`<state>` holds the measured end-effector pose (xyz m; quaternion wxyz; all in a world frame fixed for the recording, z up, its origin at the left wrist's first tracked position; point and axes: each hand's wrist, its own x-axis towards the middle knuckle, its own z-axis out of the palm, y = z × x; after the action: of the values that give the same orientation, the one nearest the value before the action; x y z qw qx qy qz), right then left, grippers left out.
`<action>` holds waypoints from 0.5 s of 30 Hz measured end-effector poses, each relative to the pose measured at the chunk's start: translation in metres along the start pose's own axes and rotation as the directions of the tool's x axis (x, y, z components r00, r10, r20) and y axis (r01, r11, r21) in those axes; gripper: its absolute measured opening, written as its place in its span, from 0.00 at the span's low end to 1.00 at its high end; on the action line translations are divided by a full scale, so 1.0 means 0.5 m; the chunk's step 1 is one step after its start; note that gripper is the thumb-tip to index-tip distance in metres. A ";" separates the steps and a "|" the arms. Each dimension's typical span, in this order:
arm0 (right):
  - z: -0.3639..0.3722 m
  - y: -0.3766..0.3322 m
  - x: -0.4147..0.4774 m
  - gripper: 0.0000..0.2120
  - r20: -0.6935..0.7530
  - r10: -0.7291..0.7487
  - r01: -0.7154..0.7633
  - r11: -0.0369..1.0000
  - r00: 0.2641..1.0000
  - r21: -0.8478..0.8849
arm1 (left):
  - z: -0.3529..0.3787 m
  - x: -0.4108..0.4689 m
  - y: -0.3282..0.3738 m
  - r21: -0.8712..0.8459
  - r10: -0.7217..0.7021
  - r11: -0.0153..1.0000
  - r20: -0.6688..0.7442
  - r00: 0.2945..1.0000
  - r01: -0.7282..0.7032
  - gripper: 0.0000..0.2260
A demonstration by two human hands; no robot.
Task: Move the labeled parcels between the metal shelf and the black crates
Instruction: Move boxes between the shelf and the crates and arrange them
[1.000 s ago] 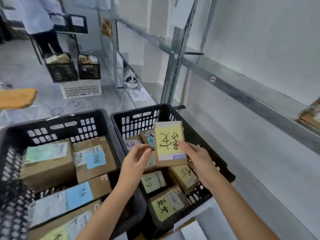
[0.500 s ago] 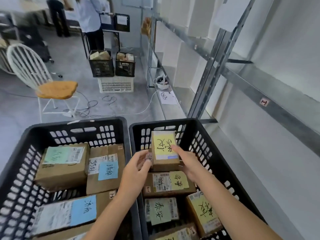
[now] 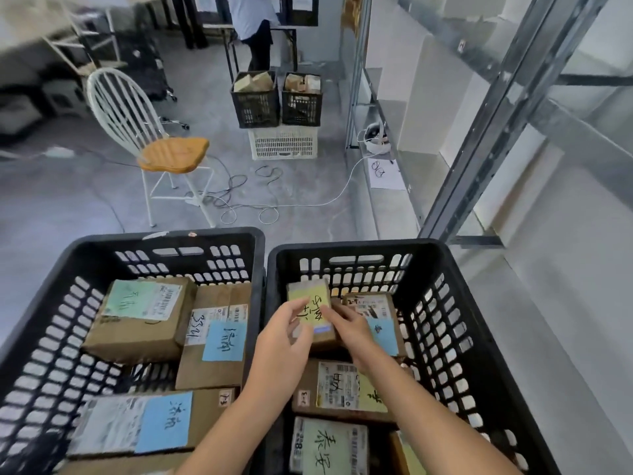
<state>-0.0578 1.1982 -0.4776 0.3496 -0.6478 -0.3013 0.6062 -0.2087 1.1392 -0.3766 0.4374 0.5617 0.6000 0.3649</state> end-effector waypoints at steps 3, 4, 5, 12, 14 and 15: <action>0.023 0.002 -0.010 0.27 -0.067 -0.052 0.049 0.998 0.996 -0.042 | 0.001 -0.004 0.001 0.036 0.003 0.999 0.000 1.000 -0.003 0.18; 0.029 0.003 -0.017 0.27 -0.061 -0.067 0.061 0.994 0.996 -0.093 | 0.001 -0.008 0.002 0.047 0.006 0.999 0.006 1.000 -0.007 0.18; 0.034 0.005 -0.026 0.26 -0.057 -0.086 0.077 0.986 0.995 -0.147 | 0.000 -0.012 0.004 0.061 0.012 0.998 0.016 1.000 -0.013 0.18; 0.028 -0.051 -0.130 0.22 0.027 -0.356 0.316 0.790 0.934 -0.526 | -0.016 -0.044 0.027 0.137 0.057 0.988 0.086 0.995 -0.068 0.17; 0.020 -0.059 -0.175 0.22 0.062 -0.398 0.353 0.720 0.915 -0.597 | -0.018 -0.058 0.034 0.143 0.079 0.985 0.131 0.988 -0.098 0.17; 0.014 -0.060 -0.199 0.21 0.074 -0.421 0.375 0.695 0.904 -0.613 | -0.017 -0.065 0.035 0.137 0.095 0.984 0.159 0.983 -0.117 0.17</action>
<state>-0.0720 1.1353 -0.3960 0.2531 -0.6661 -0.6017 0.3608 -0.2111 1.1092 -0.3537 0.4196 0.6494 0.5592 0.2993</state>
